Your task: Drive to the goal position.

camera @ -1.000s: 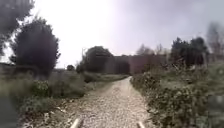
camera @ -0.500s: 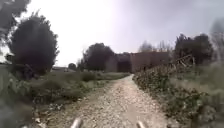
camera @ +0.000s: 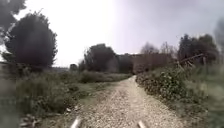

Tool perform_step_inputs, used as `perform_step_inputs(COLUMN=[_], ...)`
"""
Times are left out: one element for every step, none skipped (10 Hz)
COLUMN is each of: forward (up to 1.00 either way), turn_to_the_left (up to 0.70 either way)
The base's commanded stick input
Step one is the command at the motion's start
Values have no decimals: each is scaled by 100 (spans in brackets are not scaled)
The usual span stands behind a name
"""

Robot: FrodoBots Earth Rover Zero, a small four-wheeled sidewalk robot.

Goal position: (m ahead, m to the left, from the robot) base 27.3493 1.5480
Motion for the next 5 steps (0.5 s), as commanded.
perform_step_inputs(forward=[100, 100, 100, 100, 100], turn_to_the_left=[-10, 0, 0, 0, 0])
